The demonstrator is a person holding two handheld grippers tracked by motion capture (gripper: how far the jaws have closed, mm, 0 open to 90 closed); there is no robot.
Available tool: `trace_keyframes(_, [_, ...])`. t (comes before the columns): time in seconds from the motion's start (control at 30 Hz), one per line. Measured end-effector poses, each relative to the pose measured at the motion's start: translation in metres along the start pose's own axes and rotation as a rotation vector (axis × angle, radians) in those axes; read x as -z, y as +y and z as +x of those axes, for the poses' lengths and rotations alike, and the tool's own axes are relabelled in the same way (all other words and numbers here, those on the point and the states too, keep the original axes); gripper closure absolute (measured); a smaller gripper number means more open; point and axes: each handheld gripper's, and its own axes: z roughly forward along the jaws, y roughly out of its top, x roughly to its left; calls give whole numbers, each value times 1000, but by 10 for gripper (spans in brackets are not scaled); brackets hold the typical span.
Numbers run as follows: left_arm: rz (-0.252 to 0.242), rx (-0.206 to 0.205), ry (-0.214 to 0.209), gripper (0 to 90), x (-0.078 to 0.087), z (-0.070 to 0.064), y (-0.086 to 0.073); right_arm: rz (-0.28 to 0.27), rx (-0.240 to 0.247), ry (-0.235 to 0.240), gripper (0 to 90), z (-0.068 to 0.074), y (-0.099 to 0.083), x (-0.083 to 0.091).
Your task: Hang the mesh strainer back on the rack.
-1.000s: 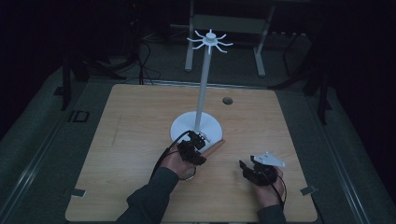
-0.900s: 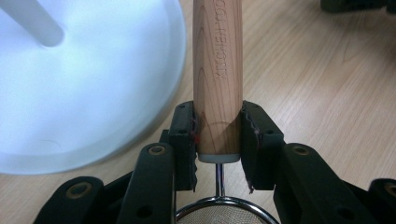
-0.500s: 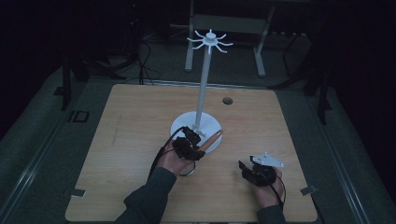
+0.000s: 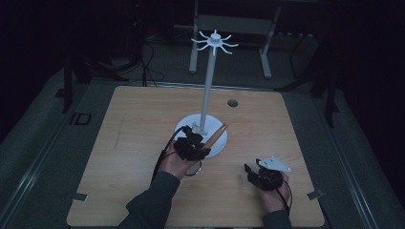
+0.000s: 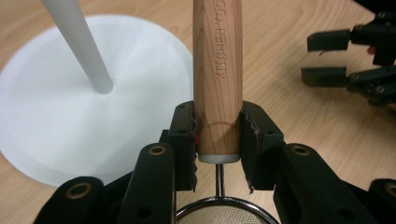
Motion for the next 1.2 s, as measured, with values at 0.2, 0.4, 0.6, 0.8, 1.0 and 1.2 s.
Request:
trace_keyframes(0.2, [-67, 18, 5, 689, 10, 0, 2, -2, -7, -8, 448, 0, -1, 0])
trace_keyframes(0.4, [-124, 36, 16, 689, 21, 0, 3, -11, -7, -21, 442, 0, 0, 0])
trace_keyframes(0.6, [-183, 46, 31, 689, 30, -1, 5, -12, -12, -22, 440, 0, 0, 1])
trace_keyframes(0.8, [-225, 65, 48, 689, 35, 0, 8, -16, -16, -29, 440, -2, -1, 2])
trace_keyframes(1.0, [-271, 87, 71, 689, 42, 1, 7, -15, -12, -30, 438, -2, -1, 2])
trace_keyframes(1.2, [-302, 103, 80, 689, 48, 4, 6, -16, -13, -31, 437, -2, -1, 2])
